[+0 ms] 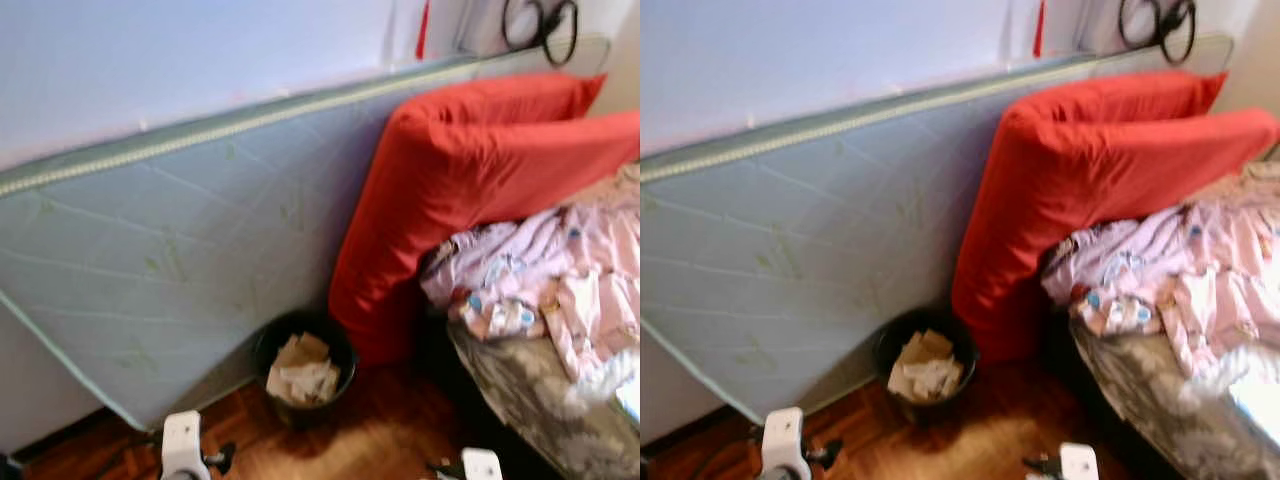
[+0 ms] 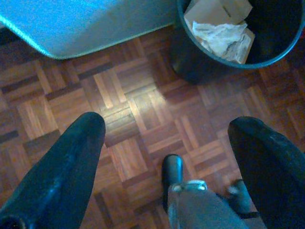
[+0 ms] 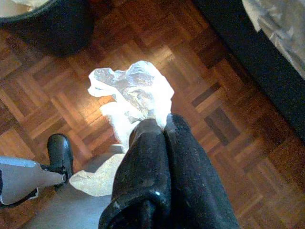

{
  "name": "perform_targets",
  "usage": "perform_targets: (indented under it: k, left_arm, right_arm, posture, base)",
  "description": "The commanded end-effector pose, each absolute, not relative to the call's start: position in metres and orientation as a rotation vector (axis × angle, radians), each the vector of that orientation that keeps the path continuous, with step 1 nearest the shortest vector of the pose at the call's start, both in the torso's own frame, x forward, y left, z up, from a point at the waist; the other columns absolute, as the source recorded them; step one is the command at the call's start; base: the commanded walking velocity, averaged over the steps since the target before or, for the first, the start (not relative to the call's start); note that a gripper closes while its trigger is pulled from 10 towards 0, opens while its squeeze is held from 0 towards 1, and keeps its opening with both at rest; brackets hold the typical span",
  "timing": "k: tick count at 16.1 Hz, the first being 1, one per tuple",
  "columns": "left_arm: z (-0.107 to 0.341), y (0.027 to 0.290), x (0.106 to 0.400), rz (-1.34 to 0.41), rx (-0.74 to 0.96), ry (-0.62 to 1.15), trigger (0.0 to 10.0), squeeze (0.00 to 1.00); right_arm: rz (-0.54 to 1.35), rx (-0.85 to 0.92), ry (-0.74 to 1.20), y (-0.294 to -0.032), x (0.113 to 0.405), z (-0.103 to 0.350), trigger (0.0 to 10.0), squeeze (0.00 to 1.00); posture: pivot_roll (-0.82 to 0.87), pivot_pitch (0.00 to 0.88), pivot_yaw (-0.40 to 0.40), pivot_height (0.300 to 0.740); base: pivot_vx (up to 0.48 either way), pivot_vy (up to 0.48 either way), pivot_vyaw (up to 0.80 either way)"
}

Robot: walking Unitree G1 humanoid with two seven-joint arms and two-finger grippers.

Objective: Clean up the room

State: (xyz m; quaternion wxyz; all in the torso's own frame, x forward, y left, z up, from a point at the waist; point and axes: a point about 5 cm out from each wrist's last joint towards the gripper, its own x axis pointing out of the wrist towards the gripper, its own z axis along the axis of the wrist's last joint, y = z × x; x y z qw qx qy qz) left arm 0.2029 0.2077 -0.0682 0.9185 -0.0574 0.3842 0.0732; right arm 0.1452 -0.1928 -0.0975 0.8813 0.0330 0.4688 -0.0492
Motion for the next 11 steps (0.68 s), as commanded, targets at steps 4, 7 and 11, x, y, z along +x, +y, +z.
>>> perform_targets:
  k: [4, 7, 11]
  left_arm:
    - [-0.072, 0.199, 0.2, 0.133, -0.125, 0.811, 10.0, 0.0]
    - [-0.071, 0.198, 0.201, 0.143, -0.136, 0.795, 10.0, 0.0]
    - [-0.071, 0.199, 0.201, 0.147, -0.139, 0.802, 10.0, 0.0]
  right_arm:
    - [-0.102, 0.051, 0.985, -0.197, 0.144, -0.097, 10.0, 0.0]
    - [-0.075, 0.031, 0.974, -0.196, 0.152, -0.095, 10.0, 0.0]
    - [-0.072, 0.039, 0.966, -0.194, 0.157, -0.093, 10.0, 0.0]
  posture:
    - [0.04, 0.0, -0.03, 0.74]
    - [0.04, 0.0, -0.034, 0.74]
    - [0.04, 0.0, -0.033, 0.74]
  base:
    - [0.0, 0.0, 0.0]
    - [0.0, 0.0, 0.0]
    - [0.0, 0.0, 0.75]
